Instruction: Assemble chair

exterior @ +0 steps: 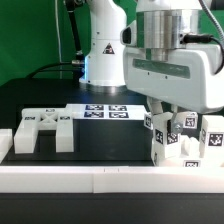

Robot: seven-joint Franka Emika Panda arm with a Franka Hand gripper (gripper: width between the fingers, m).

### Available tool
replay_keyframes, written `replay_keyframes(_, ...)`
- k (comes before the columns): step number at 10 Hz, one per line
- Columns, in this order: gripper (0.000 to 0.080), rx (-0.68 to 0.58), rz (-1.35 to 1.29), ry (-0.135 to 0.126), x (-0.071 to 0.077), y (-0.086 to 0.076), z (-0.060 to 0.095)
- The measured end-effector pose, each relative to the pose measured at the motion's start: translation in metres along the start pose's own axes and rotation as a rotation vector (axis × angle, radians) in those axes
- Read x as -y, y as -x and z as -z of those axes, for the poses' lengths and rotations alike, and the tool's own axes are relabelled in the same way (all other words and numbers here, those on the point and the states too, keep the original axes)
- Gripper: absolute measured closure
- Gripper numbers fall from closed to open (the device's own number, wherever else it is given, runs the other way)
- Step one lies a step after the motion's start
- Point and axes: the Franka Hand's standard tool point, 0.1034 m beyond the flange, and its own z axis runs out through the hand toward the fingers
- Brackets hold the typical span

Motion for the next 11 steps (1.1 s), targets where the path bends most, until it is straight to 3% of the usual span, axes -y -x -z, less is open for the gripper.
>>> replay_keyframes(1, 0.0509, 0.0, -0.014, 0.0, 0.0, 0.0, 0.0)
replay_keyframes(2, 0.0429, 0.0, 0.01, 0.0, 0.0001, 0.0002, 0.0)
replay_keyframes(3, 0.0248, 0.0, 0.039, 0.0, 0.0001, 0.0002, 0.0)
replay_keyframes(4, 0.0248, 0.0, 0.04, 0.0, 0.0001, 0.0003, 0.0)
replay_keyframes(5, 0.0167, 0.0, 0.054, 0.0, 0.0001, 0.0001, 0.0001)
replay_keyframes(11, 0.0151, -0.02, 0.779, 0.017, 0.0017, 0.001, 0.0012)
